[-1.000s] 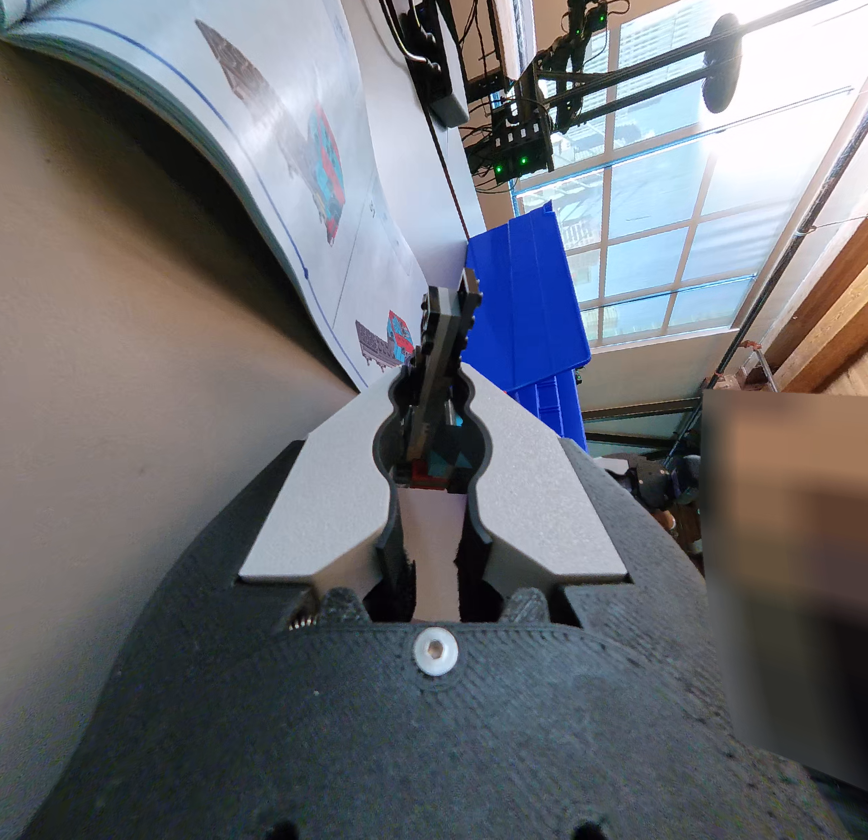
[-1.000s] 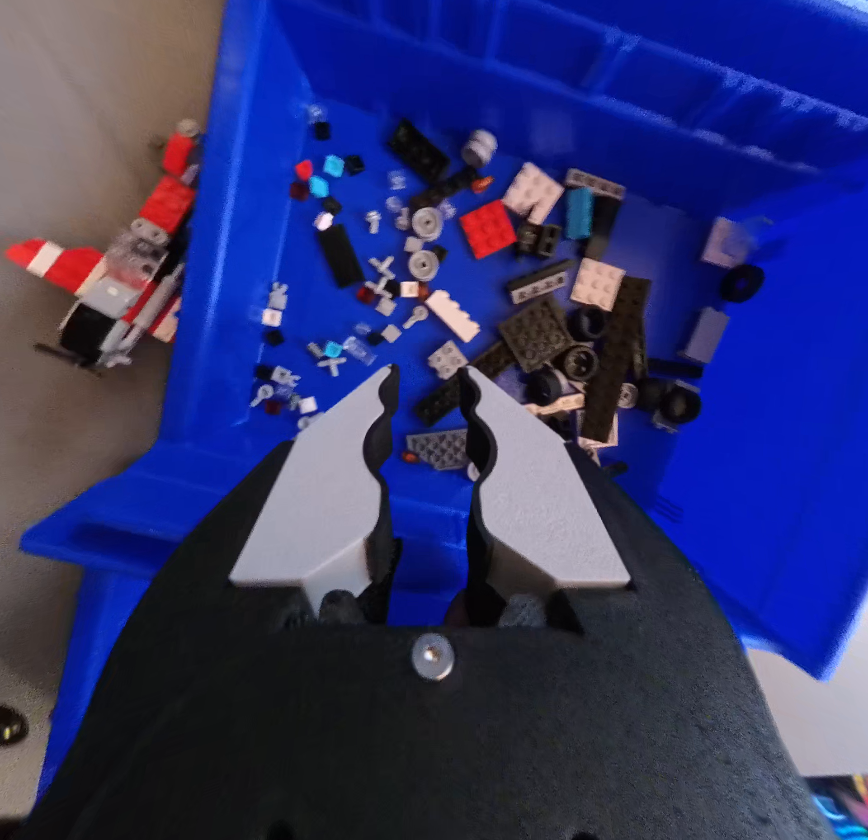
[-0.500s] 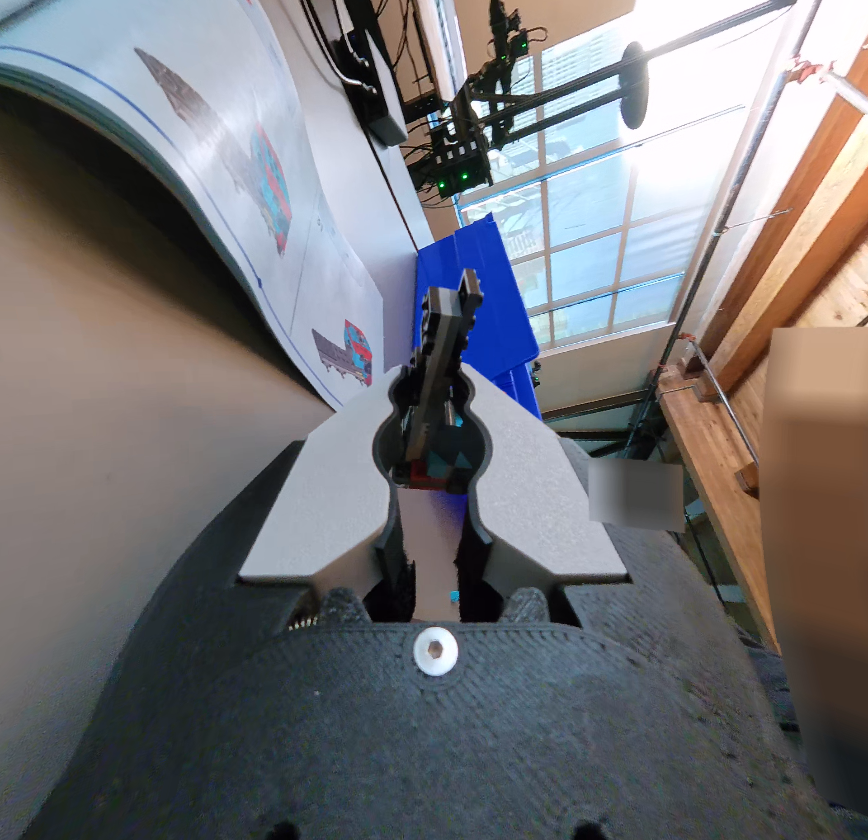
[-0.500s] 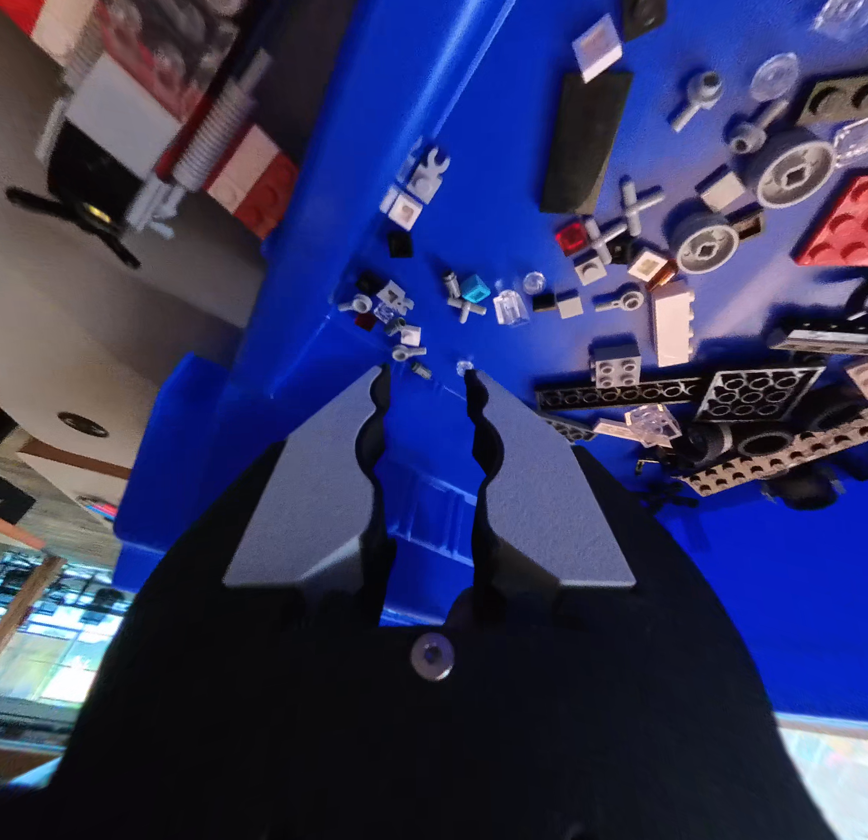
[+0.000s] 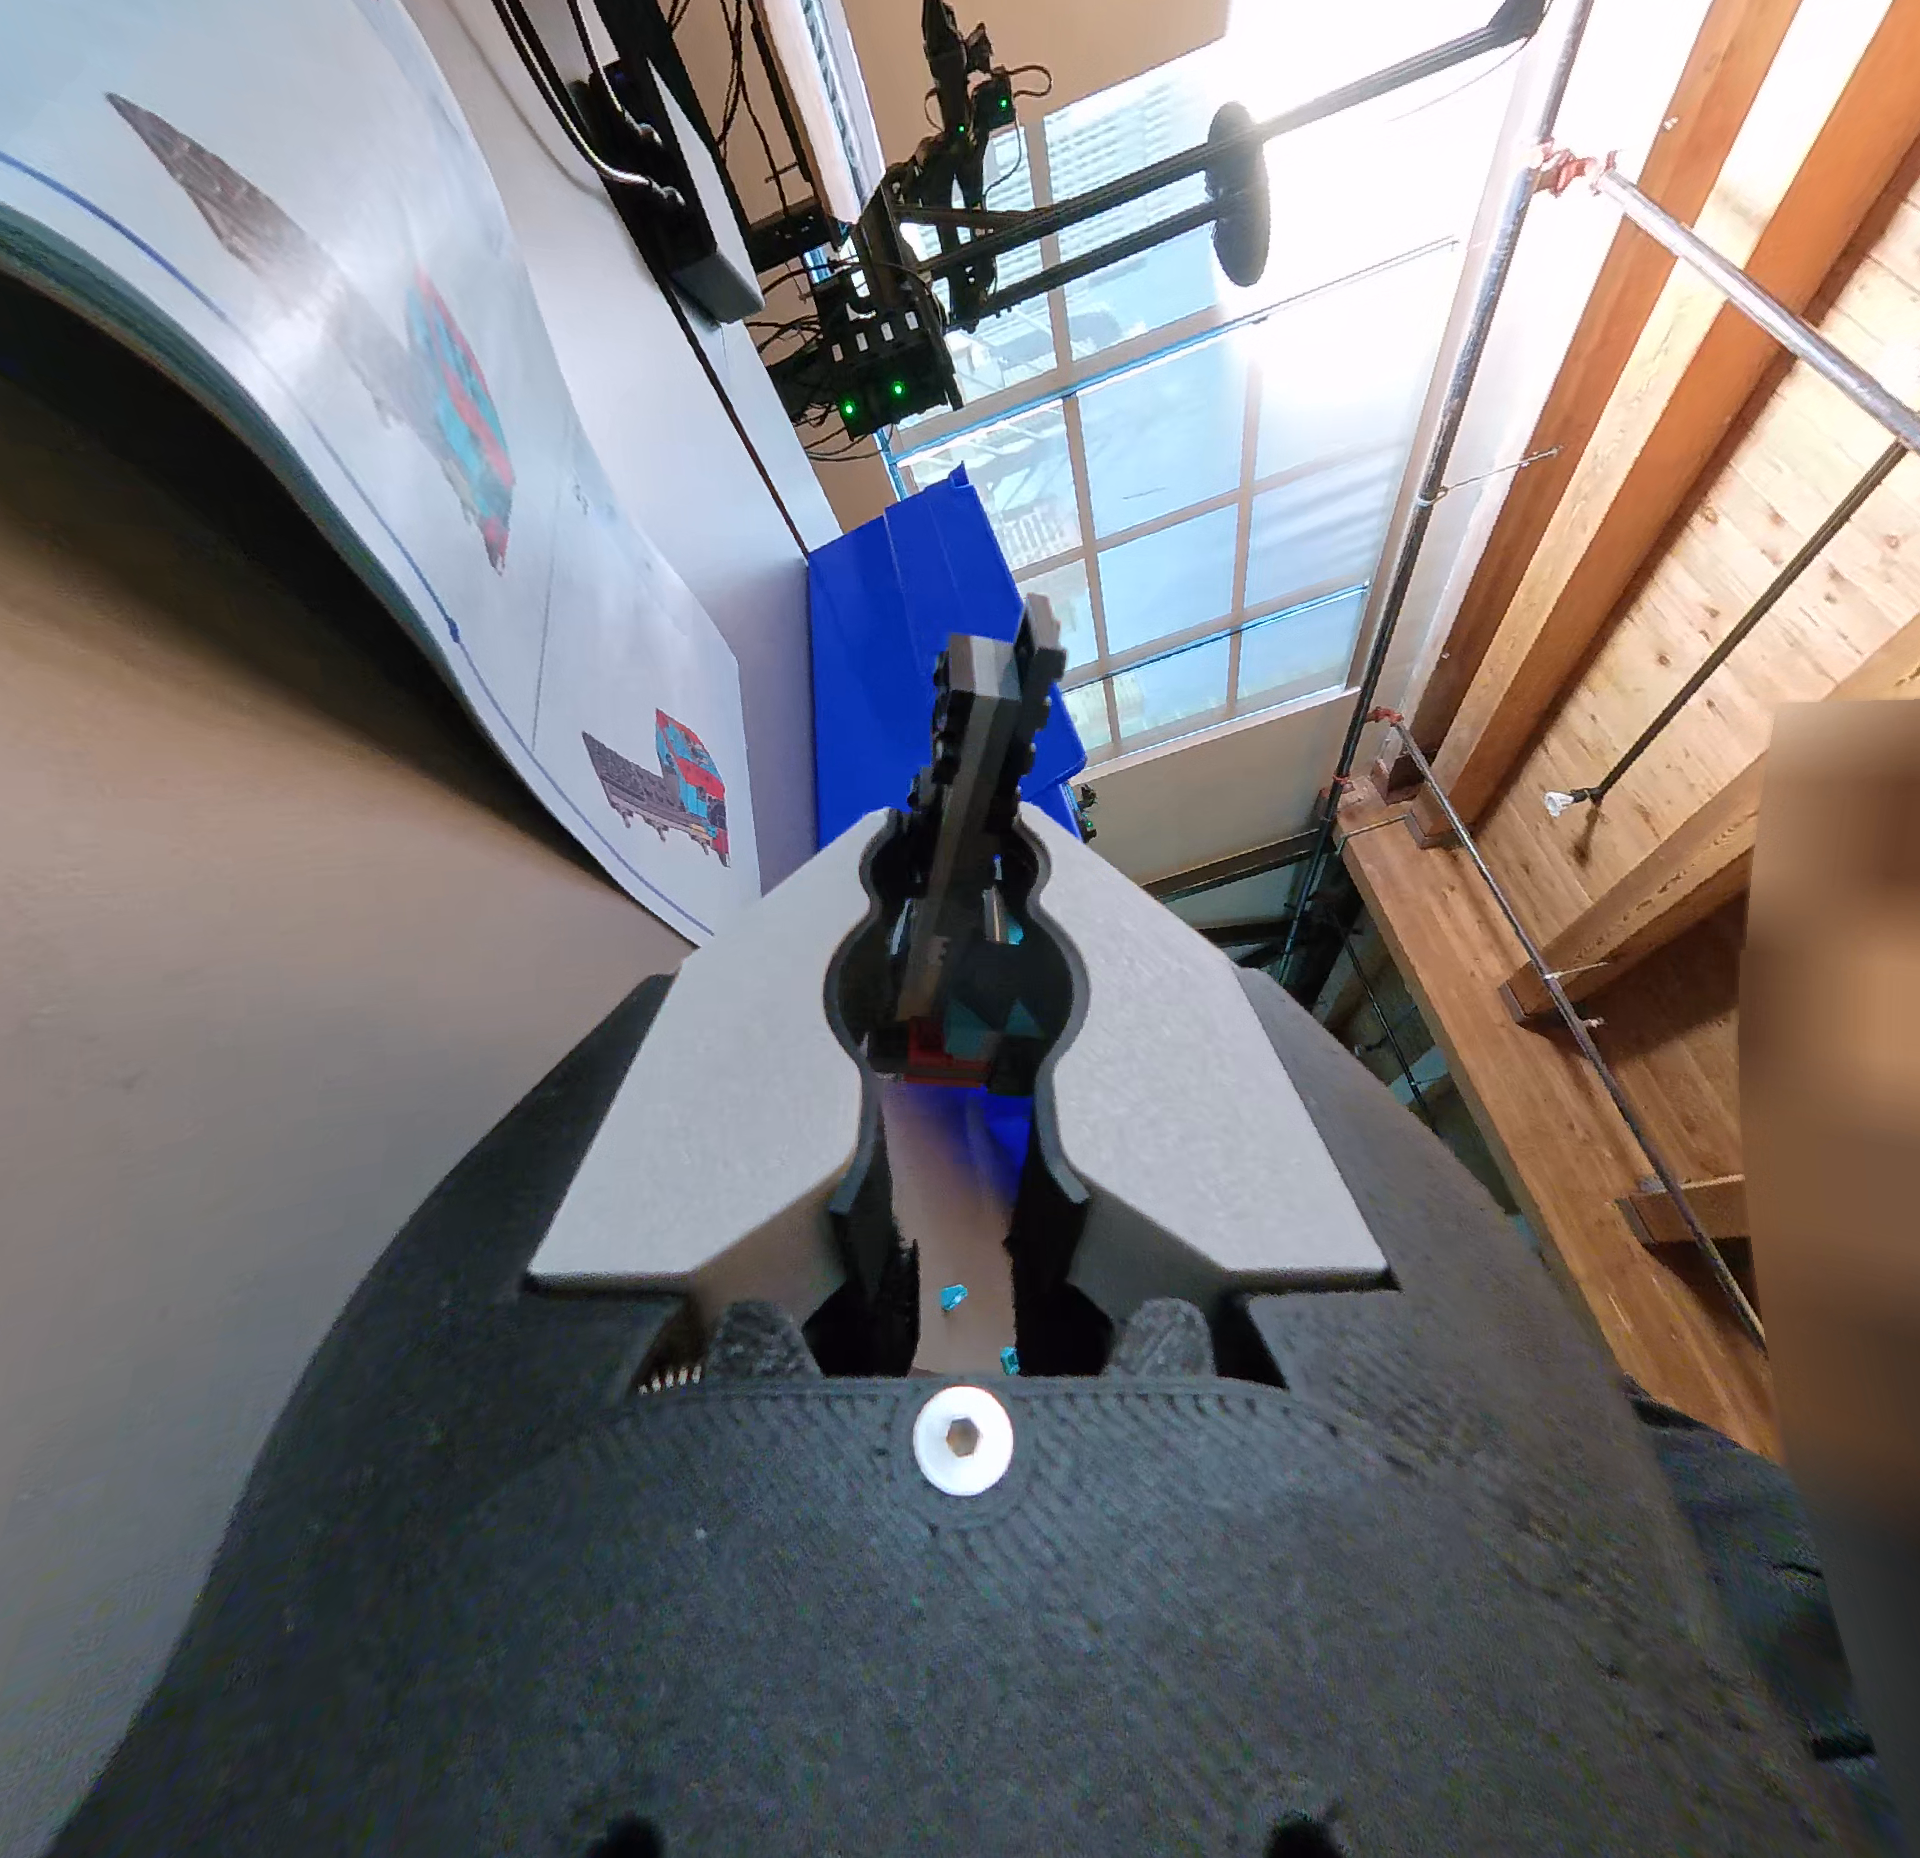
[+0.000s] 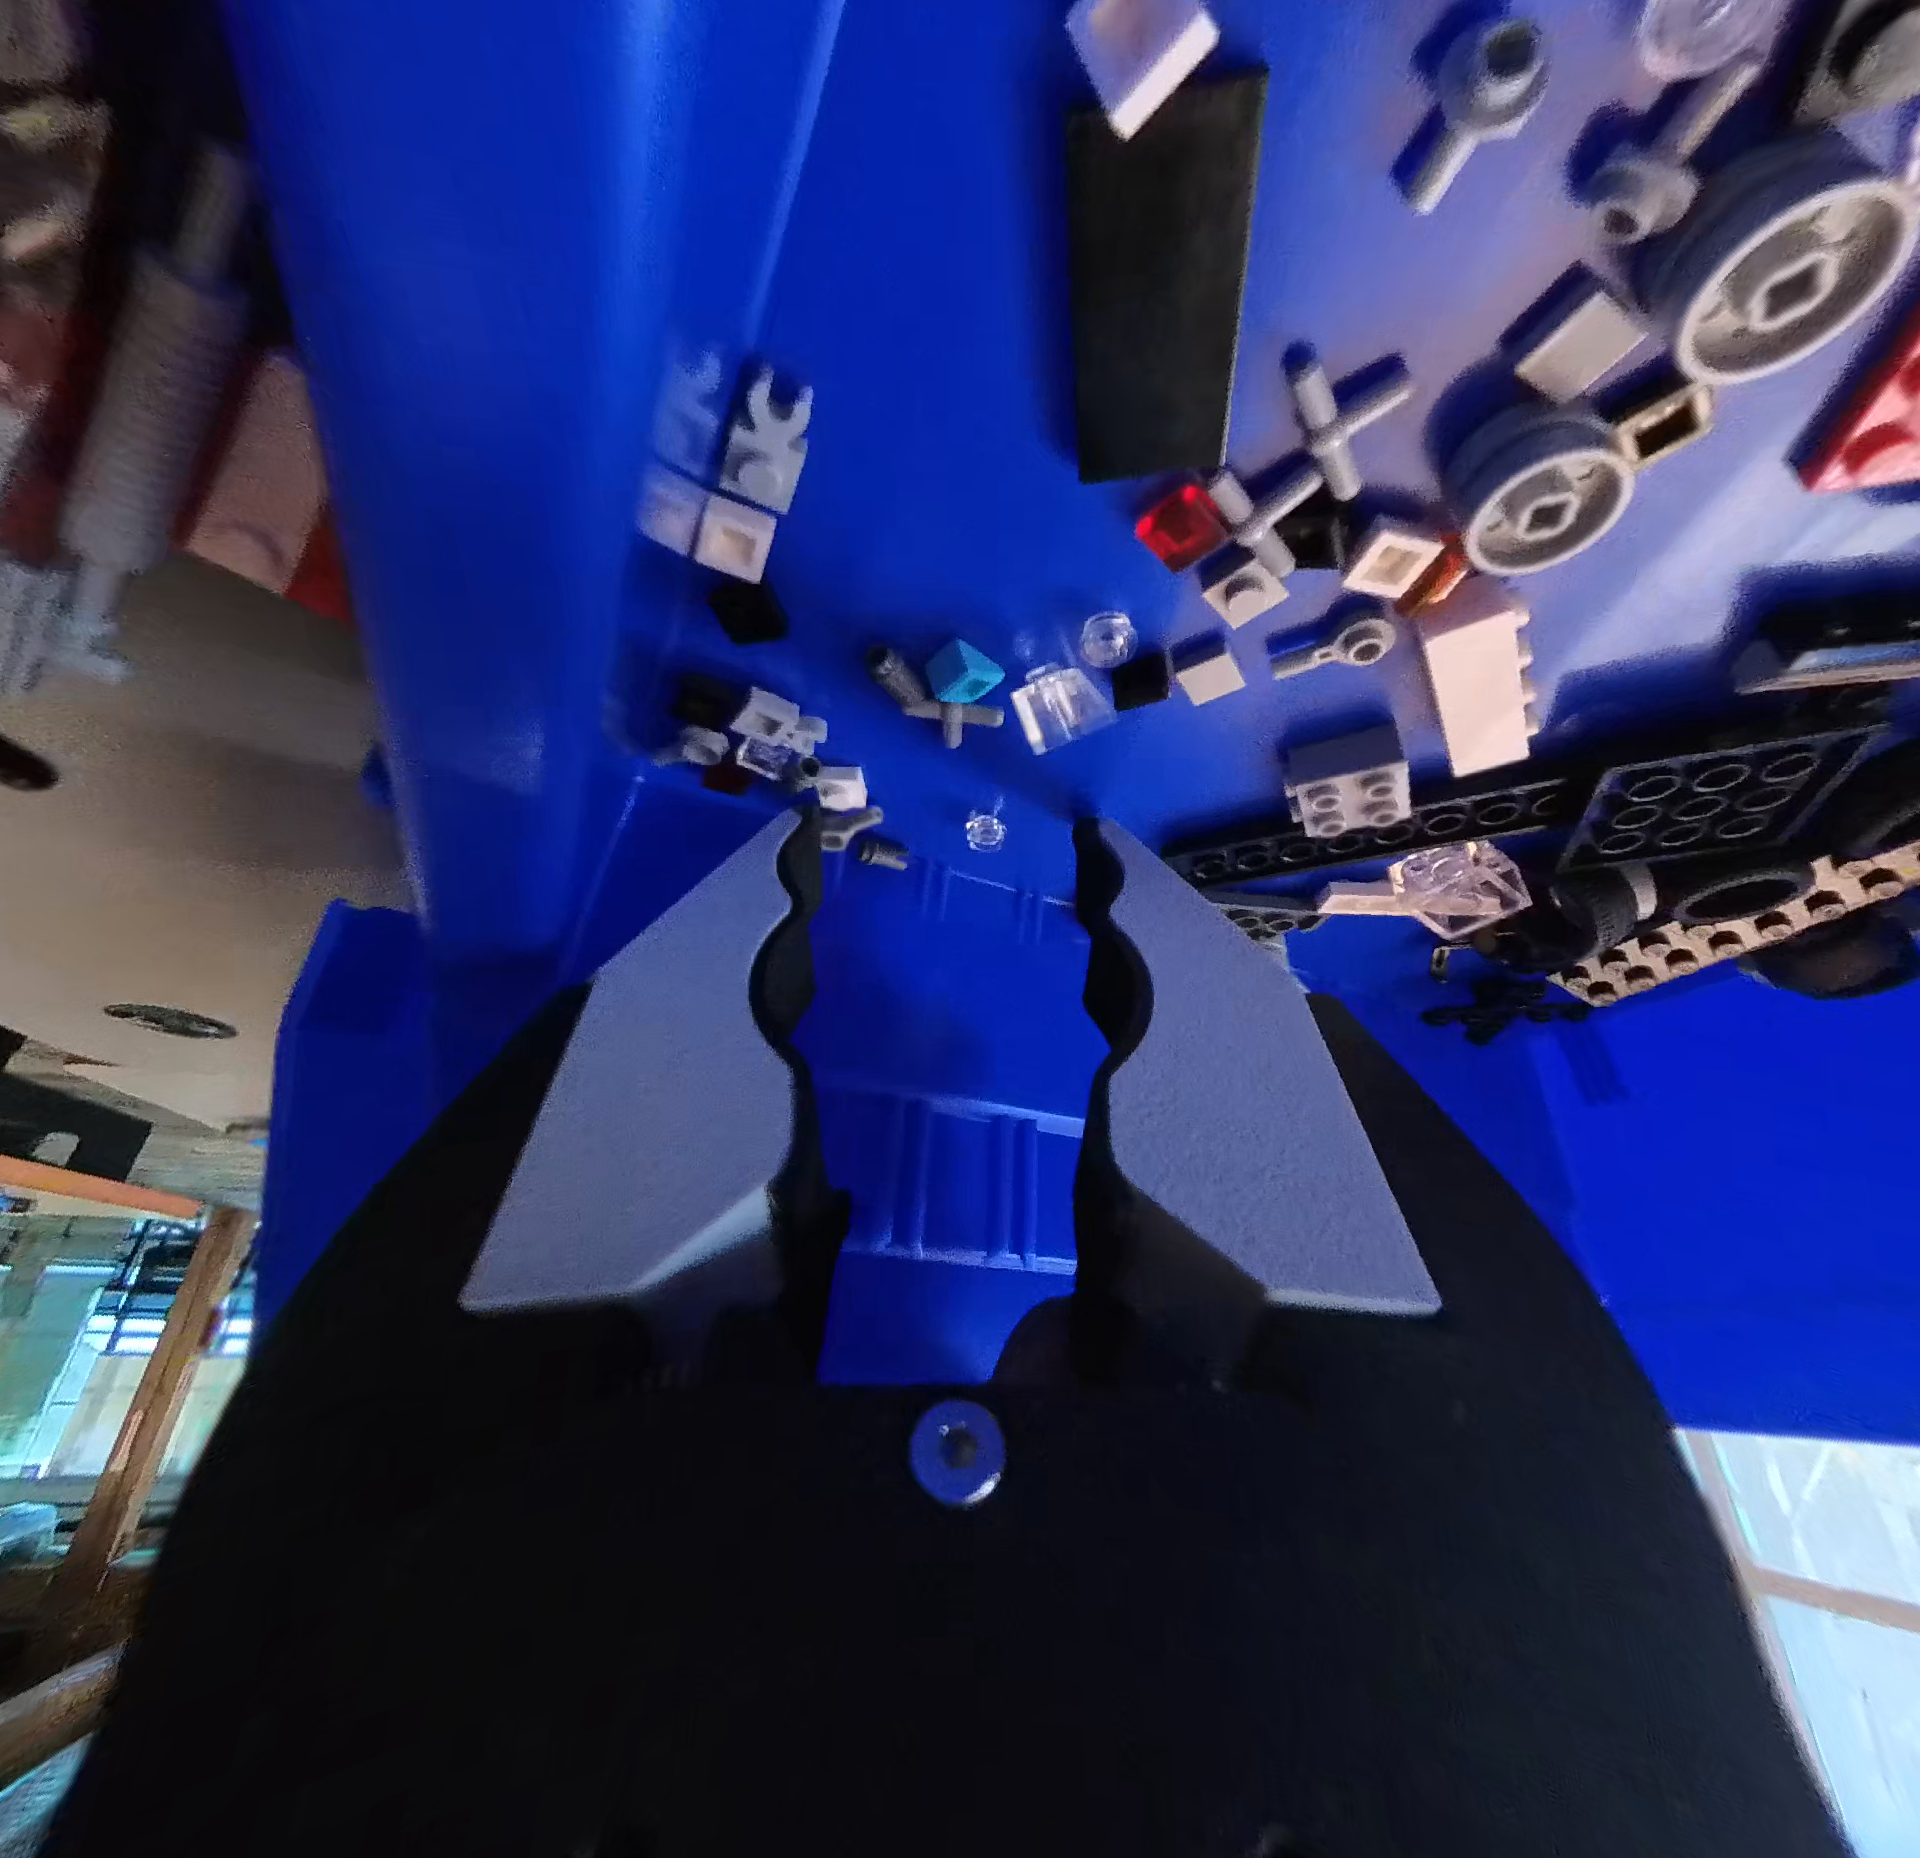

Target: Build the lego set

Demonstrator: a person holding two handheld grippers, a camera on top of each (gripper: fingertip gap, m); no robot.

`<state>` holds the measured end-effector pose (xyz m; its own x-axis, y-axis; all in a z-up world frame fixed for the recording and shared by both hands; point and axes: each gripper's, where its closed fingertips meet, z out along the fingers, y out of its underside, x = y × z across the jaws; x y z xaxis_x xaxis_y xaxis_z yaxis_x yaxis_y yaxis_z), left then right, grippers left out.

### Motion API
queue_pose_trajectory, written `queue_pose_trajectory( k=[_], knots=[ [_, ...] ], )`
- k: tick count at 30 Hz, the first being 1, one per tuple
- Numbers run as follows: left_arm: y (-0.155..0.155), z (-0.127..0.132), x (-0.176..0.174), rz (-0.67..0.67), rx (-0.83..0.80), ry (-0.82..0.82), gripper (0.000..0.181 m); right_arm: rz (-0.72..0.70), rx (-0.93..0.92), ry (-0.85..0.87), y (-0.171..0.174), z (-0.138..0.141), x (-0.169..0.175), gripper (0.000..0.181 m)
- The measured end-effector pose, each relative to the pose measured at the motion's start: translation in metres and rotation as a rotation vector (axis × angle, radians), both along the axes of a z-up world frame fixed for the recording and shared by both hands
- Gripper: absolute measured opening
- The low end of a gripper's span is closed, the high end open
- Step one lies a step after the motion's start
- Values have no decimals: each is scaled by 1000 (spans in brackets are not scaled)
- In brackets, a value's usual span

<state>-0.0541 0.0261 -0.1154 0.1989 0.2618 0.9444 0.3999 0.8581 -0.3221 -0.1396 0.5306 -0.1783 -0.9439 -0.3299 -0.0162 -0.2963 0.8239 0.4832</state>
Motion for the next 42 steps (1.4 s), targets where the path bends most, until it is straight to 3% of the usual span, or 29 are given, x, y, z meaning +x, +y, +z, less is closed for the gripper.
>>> queue_pose_trajectory(
  k=[7, 12, 16, 25, 33, 42],
  knots=[
    [-3, 3, 2, 6, 18, 22, 17, -6, -9, 51, 0, 0, -10, 60],
    [-3, 4, 2, 4, 21, 26, 17, 37, -54, 164, -5, 7, -38, 58],
    [-3, 4, 2, 6, 24, 30, 17, -15, -121, 143, -6, 19, -44, 53],
    [-3, 4, 2, 7, 23, 30, 17, -73, -137, -69, -4, 23, -11, 22],
    [-4, 5, 3, 10, 23, 36, 17, -68, 21, -70, 11, 10, -8, 17],
    [-5, 7, 4, 11, 32, 46, 17, -86, 79, -63, 13, -2, -7, 15]
  ],
)
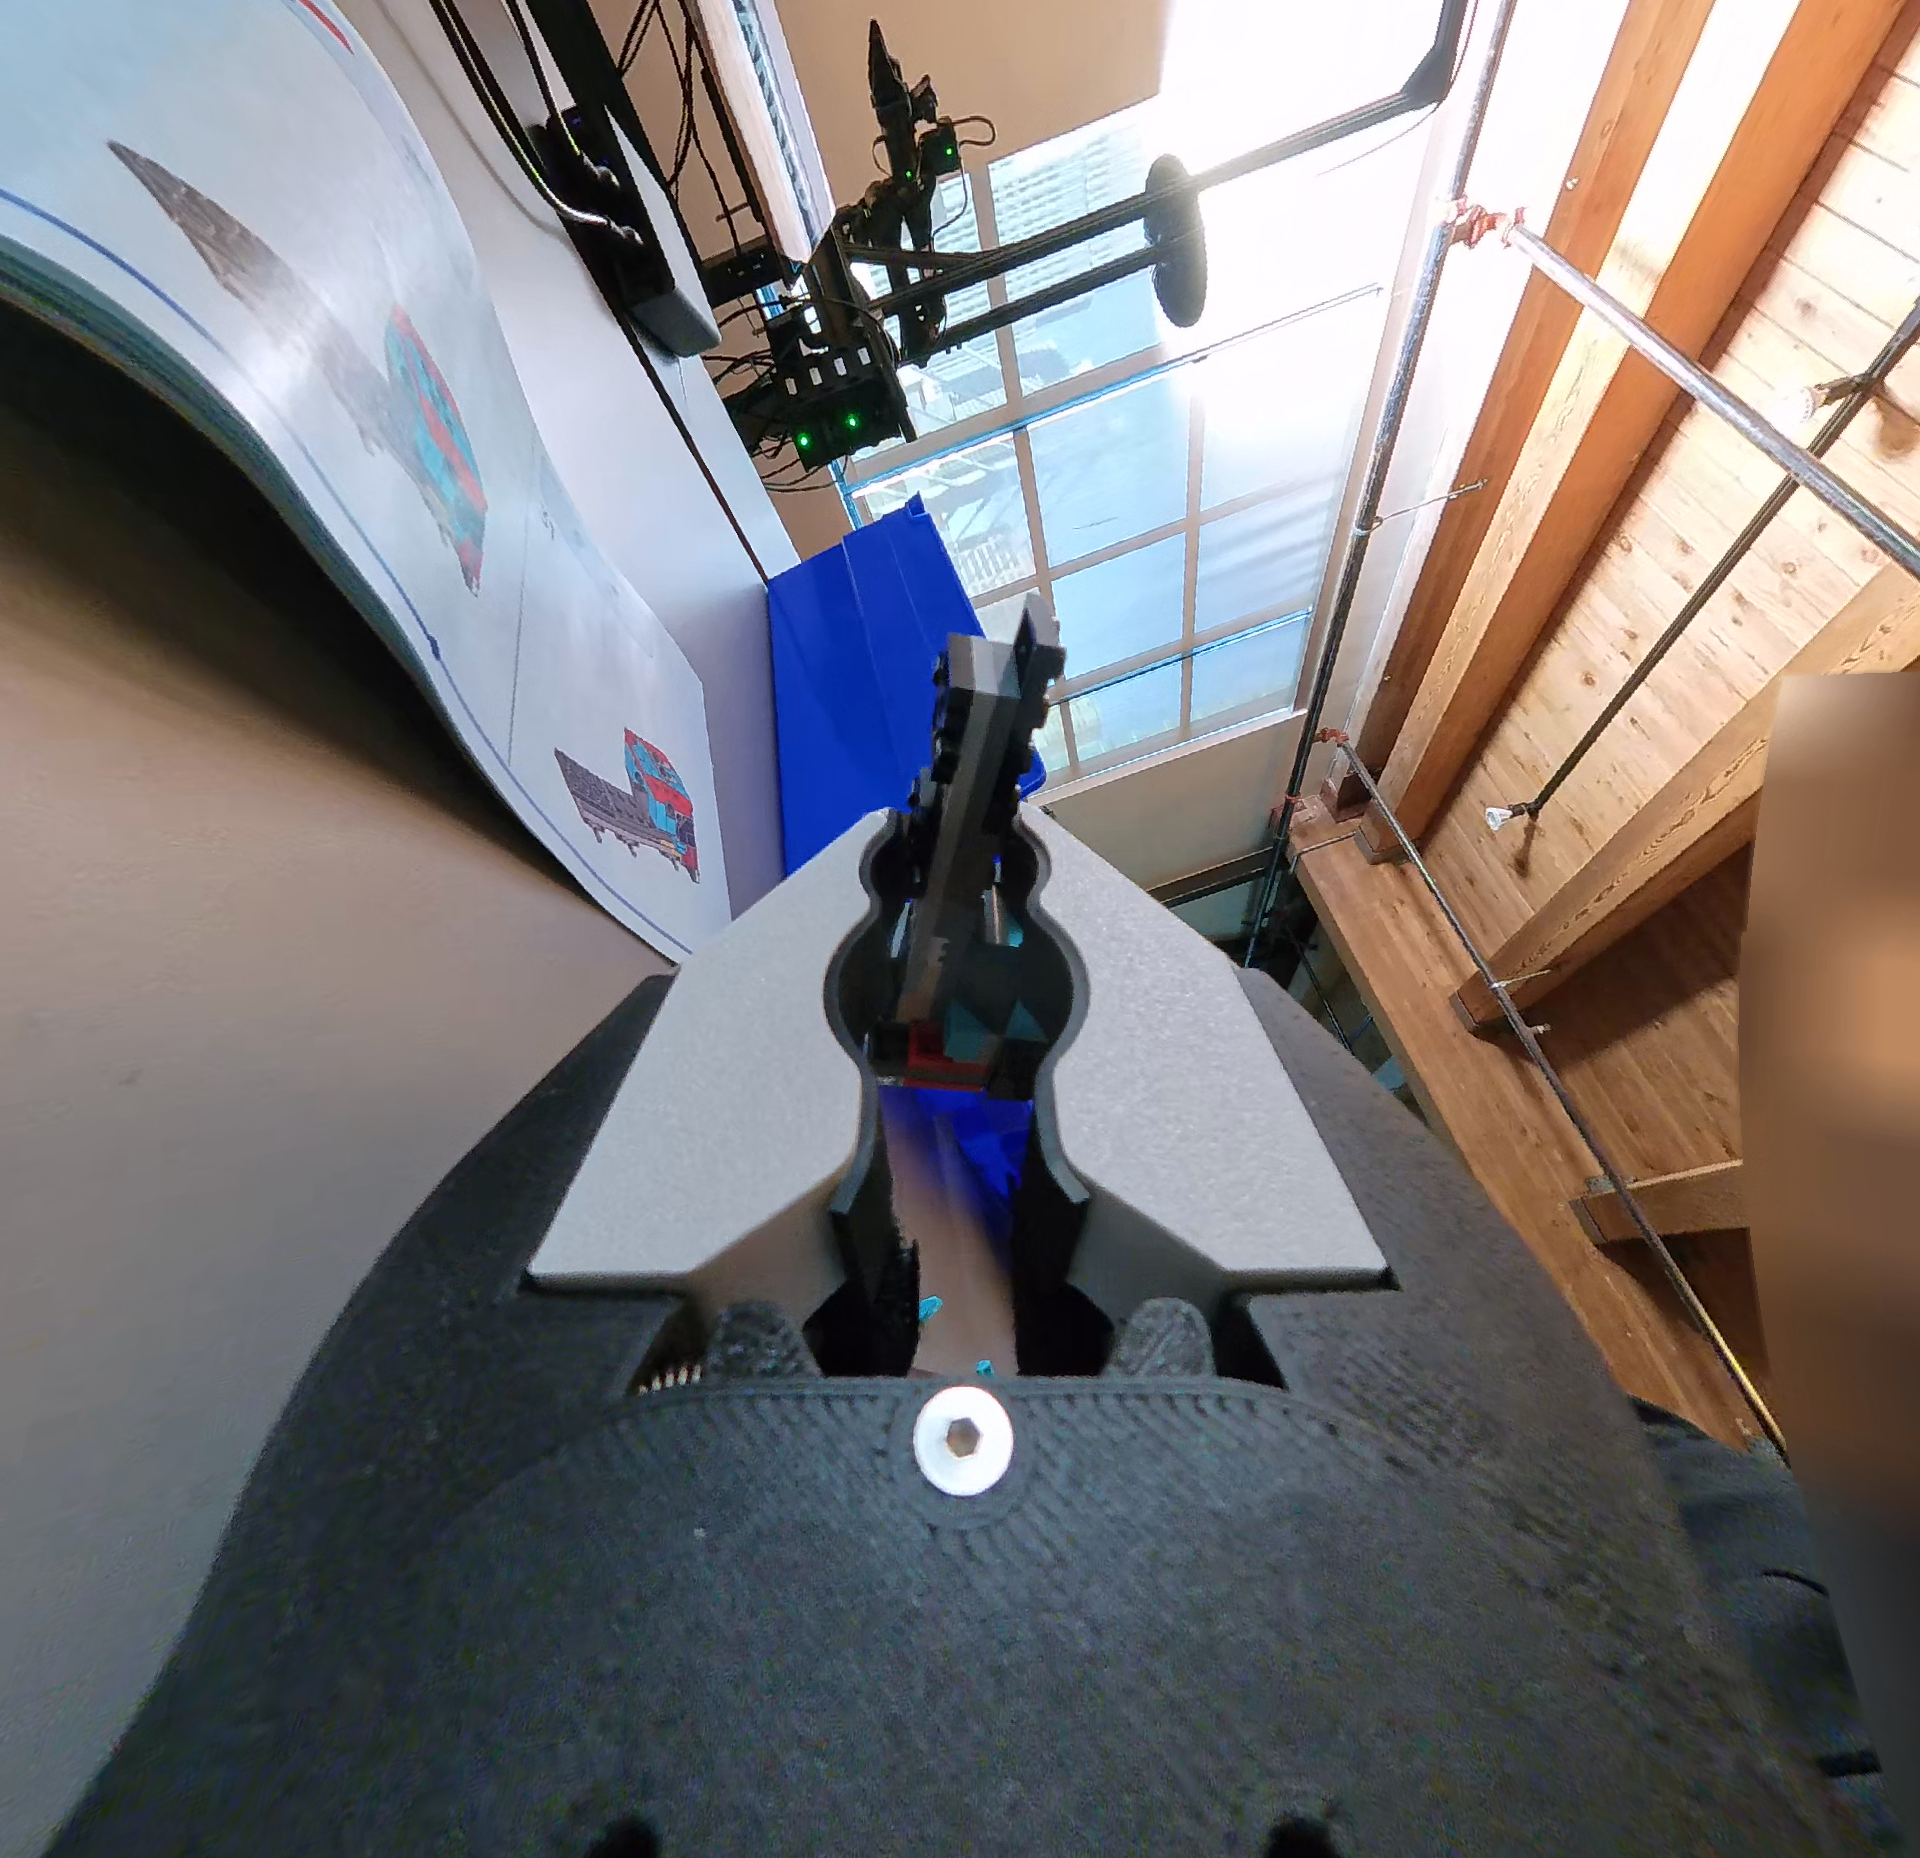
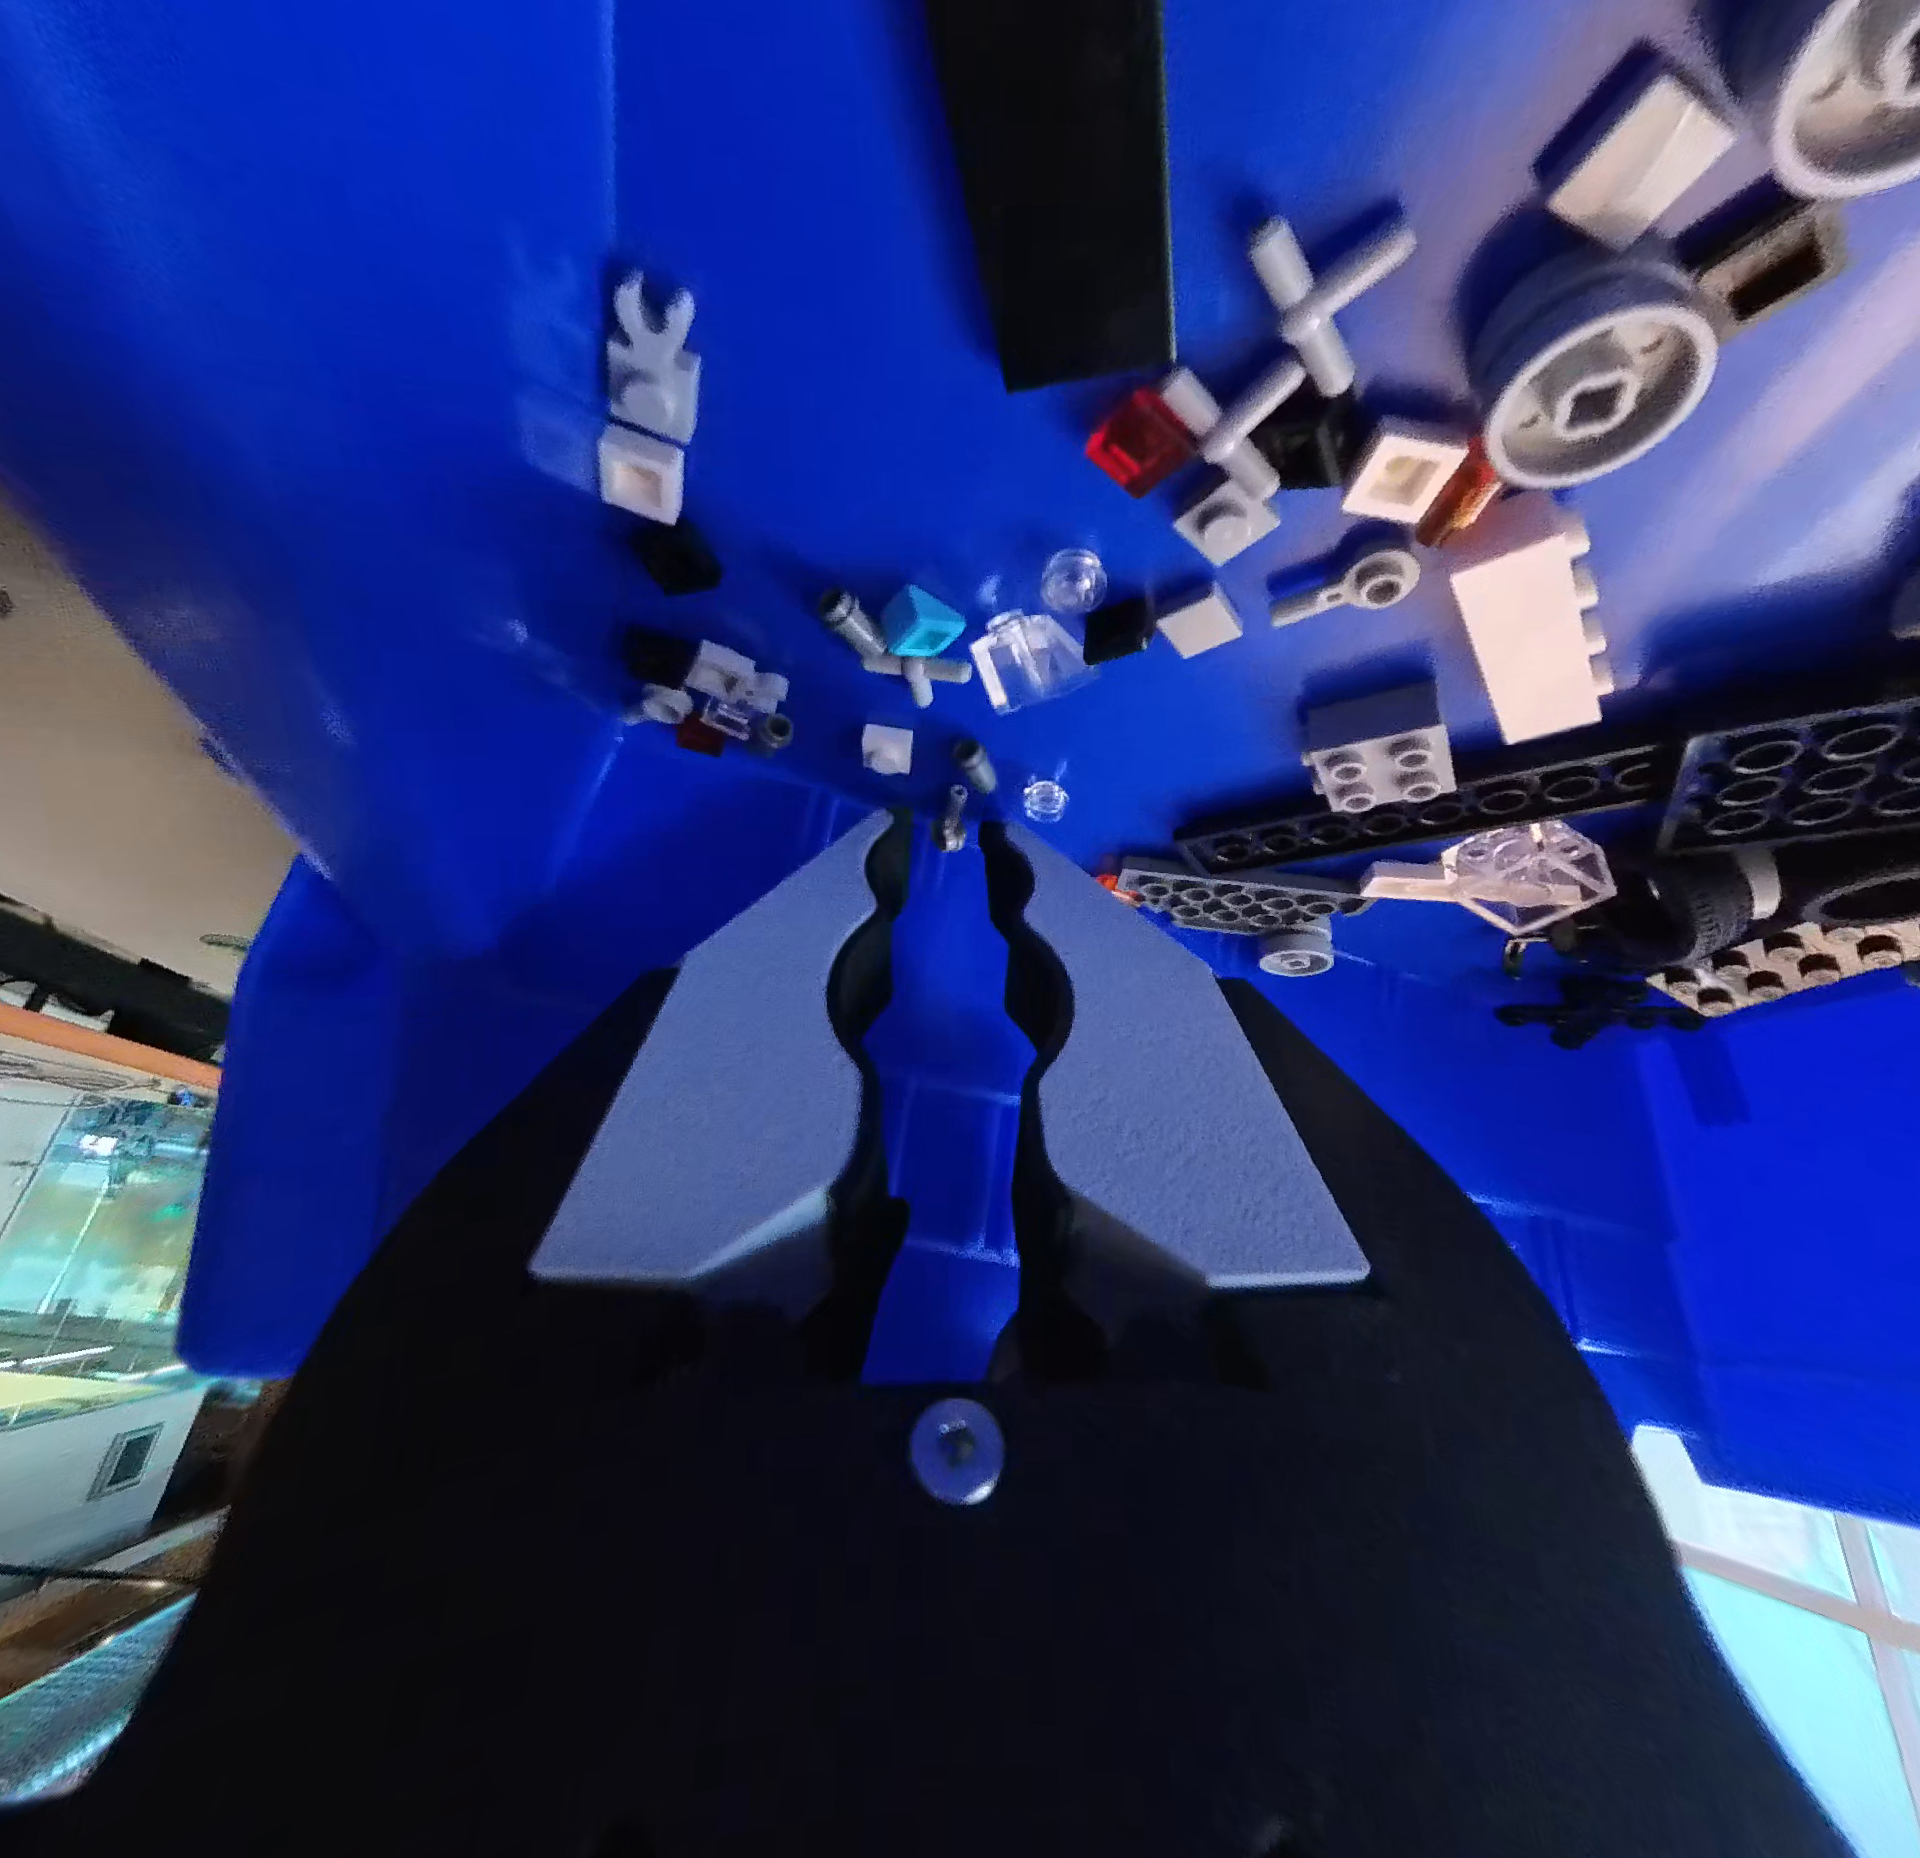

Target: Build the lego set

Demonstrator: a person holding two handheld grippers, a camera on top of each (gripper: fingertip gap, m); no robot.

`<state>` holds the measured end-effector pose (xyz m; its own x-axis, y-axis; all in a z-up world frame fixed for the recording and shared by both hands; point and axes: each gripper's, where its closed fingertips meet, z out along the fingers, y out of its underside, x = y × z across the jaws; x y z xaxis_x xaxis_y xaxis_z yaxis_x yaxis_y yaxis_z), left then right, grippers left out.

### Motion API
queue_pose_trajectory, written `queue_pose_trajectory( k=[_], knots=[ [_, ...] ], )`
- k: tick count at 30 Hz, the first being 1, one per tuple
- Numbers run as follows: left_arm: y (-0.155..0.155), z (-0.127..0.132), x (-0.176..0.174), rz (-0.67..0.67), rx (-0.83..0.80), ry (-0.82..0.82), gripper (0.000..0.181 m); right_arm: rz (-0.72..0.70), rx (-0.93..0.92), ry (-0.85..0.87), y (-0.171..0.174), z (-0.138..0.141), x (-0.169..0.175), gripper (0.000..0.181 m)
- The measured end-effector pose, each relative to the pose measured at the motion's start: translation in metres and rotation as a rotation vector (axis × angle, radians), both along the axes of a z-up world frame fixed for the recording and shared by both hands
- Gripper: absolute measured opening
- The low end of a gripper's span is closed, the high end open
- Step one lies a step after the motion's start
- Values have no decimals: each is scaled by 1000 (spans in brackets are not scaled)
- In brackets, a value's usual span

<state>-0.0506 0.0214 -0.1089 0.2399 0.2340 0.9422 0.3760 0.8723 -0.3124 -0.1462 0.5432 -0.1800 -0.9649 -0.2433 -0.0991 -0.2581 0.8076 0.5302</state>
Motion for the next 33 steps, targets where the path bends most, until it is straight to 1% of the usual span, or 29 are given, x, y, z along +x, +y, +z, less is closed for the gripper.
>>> queue_pose_trajectory(
  k=[2, 9, 12, 14, 15, 17, 19, 20, 22, 24, 26, 29, 33],
  knots=[
    [0, 0, 0, 0, 2, 2, 17, 9, 7, 17, -1, -1, -2, 8],
    [-1, 2, 1, -2, 12, 13, 17, -16, -7, 42, -4, -1, 2, 8],
    [0, 2, 2, -8, 14, 15, 17, -48, -65, 55, -10, 8, 3, 8],
    [0, 3, 2, -11, 16, 16, 17, -91, -147, 61, -20, 21, 7, 8],
    [1, 3, 2, -12, 17, 17, 17, -123, -213, 54, -29, 30, 12, 8],
    [1, 3, 2, -15, 19, 20, 17, -197, -412, -13, -63, 51, 35, 8],
    [1, 4, 2, -16, 23, 23, 17, -245, -635, -121, -107, 75, 70, 7],
    [1, 4, 2, -16, 24, 24, 17, -247, -725, -171, -128, 86, 89, 7],
    [1, 4, 2, -19, 25, 26, 17, -235, -857, -251, -166, 95, 128, 7],
    [2, 4, 2, -22, 23, 26, 17, -240, -934, -309, -200, 90, 163, 7],
    [2, 4, 2, -25, 22, 26, 17, -238, -983, -343, -229, 74, 187, 8],
    [3, 4, 3, -29, 20, 27, 17, -233, -988, -316, -254, 42, 200, 8],
    [3, 5, 5, -29, 20, 29, 17, -276, -965, -302, -262, 10, 201, 8]
  ],
)
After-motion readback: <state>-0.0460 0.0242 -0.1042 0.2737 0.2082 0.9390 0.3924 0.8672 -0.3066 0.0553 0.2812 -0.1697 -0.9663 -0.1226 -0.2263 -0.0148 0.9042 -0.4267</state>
